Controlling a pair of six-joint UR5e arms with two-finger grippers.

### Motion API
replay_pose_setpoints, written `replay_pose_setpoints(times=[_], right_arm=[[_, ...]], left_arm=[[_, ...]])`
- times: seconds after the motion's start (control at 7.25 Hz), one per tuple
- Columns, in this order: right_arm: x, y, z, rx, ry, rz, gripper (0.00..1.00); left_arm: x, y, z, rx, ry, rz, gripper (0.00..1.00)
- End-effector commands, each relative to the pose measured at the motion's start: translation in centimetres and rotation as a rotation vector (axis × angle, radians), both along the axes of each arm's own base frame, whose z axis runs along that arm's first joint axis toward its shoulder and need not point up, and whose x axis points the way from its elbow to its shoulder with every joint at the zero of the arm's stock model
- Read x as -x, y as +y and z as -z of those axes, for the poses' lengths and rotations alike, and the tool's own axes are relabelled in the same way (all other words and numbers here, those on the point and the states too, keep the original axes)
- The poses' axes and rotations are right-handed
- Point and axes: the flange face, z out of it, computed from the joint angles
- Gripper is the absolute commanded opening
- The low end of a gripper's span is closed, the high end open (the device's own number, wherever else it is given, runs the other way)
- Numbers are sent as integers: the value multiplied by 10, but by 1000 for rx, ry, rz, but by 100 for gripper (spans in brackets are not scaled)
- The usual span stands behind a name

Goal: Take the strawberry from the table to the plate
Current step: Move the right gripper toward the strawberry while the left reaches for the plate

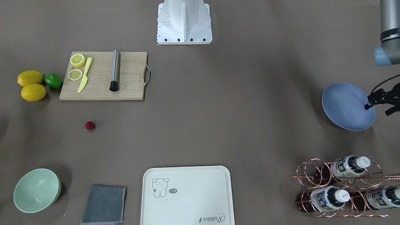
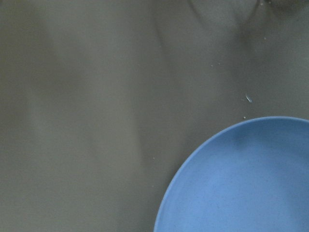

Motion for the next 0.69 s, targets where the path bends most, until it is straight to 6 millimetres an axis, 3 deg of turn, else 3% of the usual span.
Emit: replay_pose_setpoints(times=[0.0, 0.55], right_arm=[[4, 1, 8, 9, -7, -15, 100], [36, 3, 24, -20, -32, 2, 100]], left_arm=[[-4, 3, -8, 7, -4, -6, 97], [-19, 8, -14, 16, -9, -36, 93]])
